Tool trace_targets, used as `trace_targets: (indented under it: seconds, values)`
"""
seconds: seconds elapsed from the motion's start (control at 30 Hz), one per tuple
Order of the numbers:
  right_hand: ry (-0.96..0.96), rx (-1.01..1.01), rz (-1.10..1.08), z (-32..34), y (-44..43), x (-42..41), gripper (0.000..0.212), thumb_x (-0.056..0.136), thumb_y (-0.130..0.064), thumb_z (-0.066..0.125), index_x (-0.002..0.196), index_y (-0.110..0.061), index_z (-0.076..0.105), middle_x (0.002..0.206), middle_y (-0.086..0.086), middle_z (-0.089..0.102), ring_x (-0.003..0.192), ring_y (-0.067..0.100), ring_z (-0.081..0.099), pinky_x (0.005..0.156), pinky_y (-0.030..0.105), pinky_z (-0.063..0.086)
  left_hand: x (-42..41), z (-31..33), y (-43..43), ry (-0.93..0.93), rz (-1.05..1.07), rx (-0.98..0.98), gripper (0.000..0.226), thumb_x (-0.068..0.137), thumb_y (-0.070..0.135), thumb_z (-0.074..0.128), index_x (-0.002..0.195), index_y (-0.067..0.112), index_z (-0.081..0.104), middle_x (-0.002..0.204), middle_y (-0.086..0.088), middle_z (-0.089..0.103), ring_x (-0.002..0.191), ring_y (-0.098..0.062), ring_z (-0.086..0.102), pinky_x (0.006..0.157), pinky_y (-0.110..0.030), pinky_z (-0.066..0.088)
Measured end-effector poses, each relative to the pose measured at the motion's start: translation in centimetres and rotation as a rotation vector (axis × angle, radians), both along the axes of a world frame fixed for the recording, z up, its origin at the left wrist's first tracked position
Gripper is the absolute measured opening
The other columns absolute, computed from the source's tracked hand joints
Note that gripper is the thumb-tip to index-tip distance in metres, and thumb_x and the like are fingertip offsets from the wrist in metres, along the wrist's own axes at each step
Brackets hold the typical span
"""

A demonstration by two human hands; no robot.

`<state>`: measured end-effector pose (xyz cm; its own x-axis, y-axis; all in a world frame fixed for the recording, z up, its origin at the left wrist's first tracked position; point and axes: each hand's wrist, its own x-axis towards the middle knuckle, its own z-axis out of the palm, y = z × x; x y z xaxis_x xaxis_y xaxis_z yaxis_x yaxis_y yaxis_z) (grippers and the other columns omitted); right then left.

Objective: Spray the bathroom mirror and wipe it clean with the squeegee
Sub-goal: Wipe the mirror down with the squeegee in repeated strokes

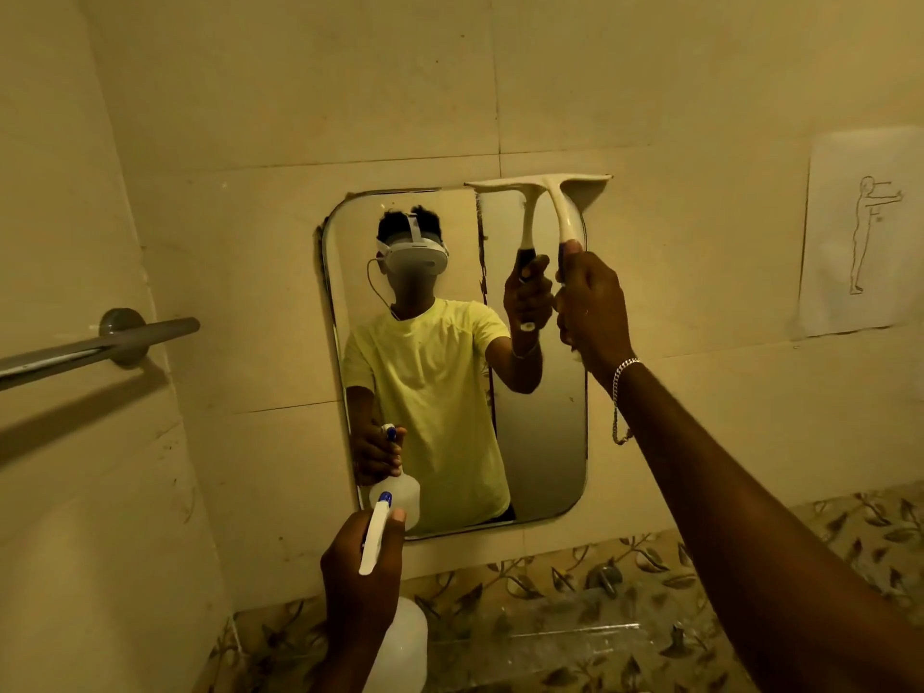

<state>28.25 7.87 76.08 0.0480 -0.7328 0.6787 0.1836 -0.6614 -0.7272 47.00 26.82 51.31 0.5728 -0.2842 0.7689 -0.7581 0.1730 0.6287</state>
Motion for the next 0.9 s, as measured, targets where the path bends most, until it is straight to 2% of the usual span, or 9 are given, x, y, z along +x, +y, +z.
trace_targets:
  seconds: [0.1, 0.2, 0.27, 0.33, 0.5, 0.67, 0.73, 0.83, 0.9]
  values:
    - [-0.057, 0.017, -0.011, -2.3, -0.3, 0.1, 0.035, 0.107, -0.053, 0.040, 0.087, -0.032, 0.059, 0.058, -0.015, 0.062, 0.048, -0.001, 0.057, 0.046, 0.016, 0.044, 0.4, -0.3, -0.2, 0.012, -0.010, 0.005, 0.019, 0.087, 0.028, 0.068, 0.082, 0.010, 0.069, 0.064, 0.001, 0.065, 0.070, -0.010, 0.067, 0.051, -0.012, 0.050]
    - [-0.021, 0.011, -0.044, -7.8, -0.7, 0.5, 0.032, 0.105, -0.057, 0.040, 0.088, -0.038, 0.059, 0.064, -0.018, 0.065, 0.053, -0.001, 0.060, 0.046, 0.017, 0.046, 0.9, -0.6, -0.1, 0.039, -0.005, 0.004, 0.022, 0.087, 0.032, 0.065, 0.080, 0.011, 0.068, 0.063, 0.002, 0.064, 0.065, -0.010, 0.066, 0.052, -0.007, 0.046]
    - [0.029, 0.043, -0.074, -13.1, -0.9, 0.6, 0.034, 0.105, -0.059, 0.039, 0.088, -0.038, 0.059, 0.064, -0.008, 0.062, 0.055, 0.008, 0.058, 0.046, 0.033, 0.048, 1.3, -0.8, -0.1, 0.038, -0.005, 0.011, 0.020, 0.088, 0.029, 0.066, 0.078, 0.012, 0.066, 0.062, 0.003, 0.061, 0.065, -0.009, 0.064, 0.051, -0.007, 0.045]
    - [0.043, 0.113, -0.084, -18.8, -0.9, 0.2, 0.040, 0.103, -0.064, 0.037, 0.086, -0.035, 0.057, 0.061, -0.002, 0.057, 0.053, 0.018, 0.053, 0.049, 0.040, 0.046, 1.6, -1.0, -0.4, 0.039, -0.008, 0.028, 0.018, 0.090, 0.025, 0.067, 0.077, 0.013, 0.065, 0.061, 0.004, 0.060, 0.065, -0.010, 0.063, 0.051, -0.008, 0.044]
    - [0.092, 0.205, -0.102, -30.1, 0.3, -1.1, 0.055, 0.098, -0.075, 0.035, 0.082, -0.026, 0.053, 0.057, -0.001, 0.052, 0.046, 0.013, 0.046, 0.043, 0.033, 0.040, 1.5, -1.1, -1.1, 0.054, -0.030, 0.054, 0.013, 0.091, 0.024, 0.068, 0.085, 0.013, 0.069, 0.068, 0.003, 0.067, 0.071, -0.010, 0.066, 0.054, -0.012, 0.050]
    - [0.165, 0.384, -0.092, -37.0, 2.1, -2.0, 0.043, 0.096, -0.073, 0.037, 0.085, -0.039, 0.062, 0.059, 0.000, 0.054, 0.048, 0.010, 0.049, 0.049, 0.034, 0.041, 1.2, -1.6, -1.2, 0.042, -0.030, 0.063, 0.018, 0.091, 0.027, 0.067, 0.083, 0.011, 0.069, 0.066, 0.004, 0.066, 0.070, -0.011, 0.067, 0.052, -0.012, 0.049]
    - [0.188, 0.452, -0.090, -39.1, 3.0, -2.4, 0.038, 0.094, -0.068, 0.039, 0.089, -0.040, 0.065, 0.056, 0.002, 0.056, 0.047, 0.010, 0.051, 0.050, 0.037, 0.043, 0.9, -2.0, -1.2, 0.051, -0.014, 0.071, 0.021, 0.089, 0.030, 0.066, 0.084, 0.010, 0.070, 0.068, 0.003, 0.067, 0.072, -0.010, 0.068, 0.053, -0.018, 0.054]
    - [0.233, 0.496, -0.077, -41.3, 4.3, -2.8, 0.044, 0.093, -0.062, 0.040, 0.089, -0.027, 0.066, 0.056, 0.004, 0.055, 0.047, 0.011, 0.051, 0.052, 0.037, 0.043, 0.6, -2.7, -1.0, 0.051, 0.004, 0.094, 0.023, 0.089, 0.031, 0.066, 0.081, 0.010, 0.069, 0.064, 0.002, 0.065, 0.068, -0.013, 0.067, 0.050, -0.032, 0.057]
    - [0.244, 0.493, -0.068, -41.8, 5.0, -3.0, 0.045, 0.095, -0.058, 0.039, 0.090, -0.021, 0.066, 0.055, 0.002, 0.055, 0.049, 0.012, 0.052, 0.052, 0.035, 0.043, 0.3, -2.9, -0.8, 0.049, 0.008, 0.099, 0.022, 0.089, 0.031, 0.066, 0.080, 0.011, 0.068, 0.062, 0.002, 0.064, 0.064, -0.014, 0.066, 0.048, -0.036, 0.056]
